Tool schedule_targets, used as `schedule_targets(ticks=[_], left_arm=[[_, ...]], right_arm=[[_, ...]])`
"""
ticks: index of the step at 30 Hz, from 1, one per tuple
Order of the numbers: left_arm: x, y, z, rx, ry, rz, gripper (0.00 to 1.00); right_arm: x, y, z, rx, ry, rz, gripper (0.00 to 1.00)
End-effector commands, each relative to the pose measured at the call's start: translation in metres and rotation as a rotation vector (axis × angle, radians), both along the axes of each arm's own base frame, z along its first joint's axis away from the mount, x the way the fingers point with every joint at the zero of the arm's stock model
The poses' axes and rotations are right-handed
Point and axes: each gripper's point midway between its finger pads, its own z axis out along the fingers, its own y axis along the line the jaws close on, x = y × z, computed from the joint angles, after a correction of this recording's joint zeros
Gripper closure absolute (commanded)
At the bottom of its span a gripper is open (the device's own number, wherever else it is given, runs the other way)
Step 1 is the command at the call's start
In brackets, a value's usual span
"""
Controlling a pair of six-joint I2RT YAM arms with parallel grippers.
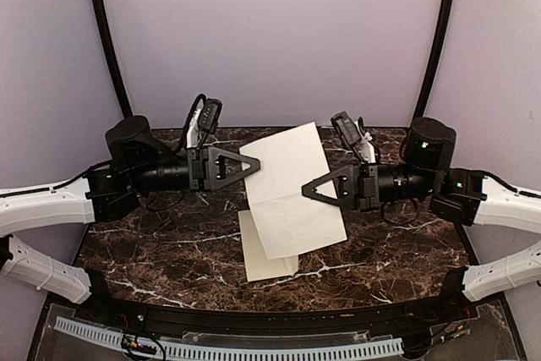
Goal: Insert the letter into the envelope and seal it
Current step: Fold the letter.
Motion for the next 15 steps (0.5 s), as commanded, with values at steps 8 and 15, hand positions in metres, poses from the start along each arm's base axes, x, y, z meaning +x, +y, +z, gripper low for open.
schedule_targets(ticks=[8,15], left_arm=[[-0.005,0.015,0.021,-0.078,-0.025,0.009,1.00],[-0.013,0.004,0.014,-0.051,-0.036,-0.078,1.00]], right_arm=[[-0.002,0.007,0.013,0.024,-0.062,0.025,0.87],[0.003,0.004,0.035,0.087,-0.105,-0.023,0.52]])
